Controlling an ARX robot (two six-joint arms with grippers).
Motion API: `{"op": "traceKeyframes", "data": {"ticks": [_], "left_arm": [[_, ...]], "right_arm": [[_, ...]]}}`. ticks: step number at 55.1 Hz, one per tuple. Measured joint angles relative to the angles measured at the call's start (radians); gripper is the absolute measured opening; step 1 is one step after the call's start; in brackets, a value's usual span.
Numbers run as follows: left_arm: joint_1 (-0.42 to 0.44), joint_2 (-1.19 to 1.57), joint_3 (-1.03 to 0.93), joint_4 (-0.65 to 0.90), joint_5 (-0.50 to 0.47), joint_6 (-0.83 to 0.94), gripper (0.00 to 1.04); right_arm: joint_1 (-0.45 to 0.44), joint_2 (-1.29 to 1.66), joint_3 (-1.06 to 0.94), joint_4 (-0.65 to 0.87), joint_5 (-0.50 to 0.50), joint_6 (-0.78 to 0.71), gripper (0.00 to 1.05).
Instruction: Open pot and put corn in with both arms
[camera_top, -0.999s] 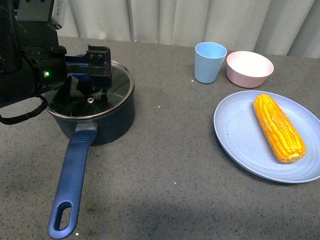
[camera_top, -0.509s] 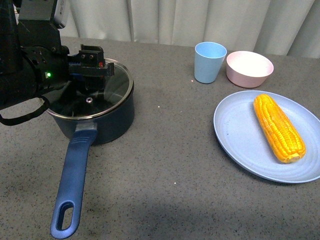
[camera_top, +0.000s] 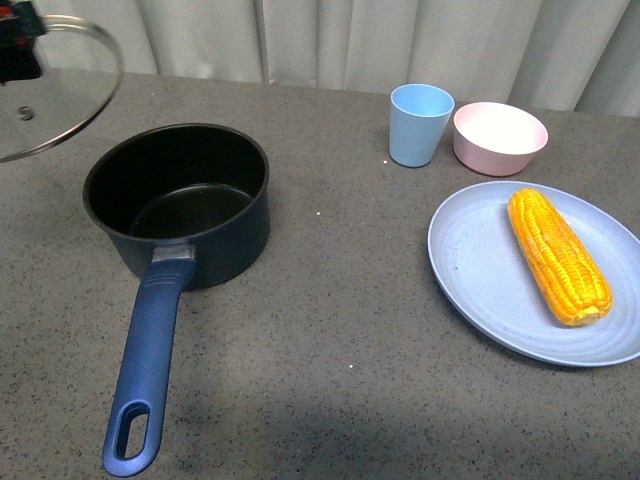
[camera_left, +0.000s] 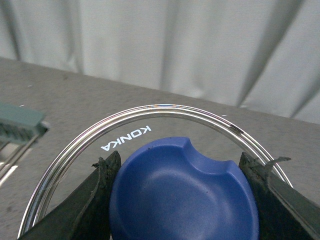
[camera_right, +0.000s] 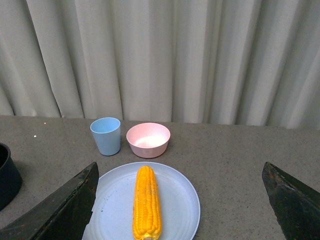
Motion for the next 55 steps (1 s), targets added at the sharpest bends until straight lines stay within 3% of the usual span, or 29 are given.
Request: {"op": "traceKeyframes", "data": {"ticks": [10,19,55], "left_arm": [[0.121,0.117,-0.004,0.069,0.031,0.008,0.63],[0.130,0.204,0.007,0.132,0.039,0.010,0.63],[0.125,0.412,0.067,0.116,0.026,0.037,0.63]], "right_arm": [[0.000,0.000,0.000,0.000,0.000,0.000,0.96],[0.000,0.000,0.000,0.000,0.000,0.000,0.96],[0.000,0.000,0.000,0.000,0.000,0.000,0.96]]}}
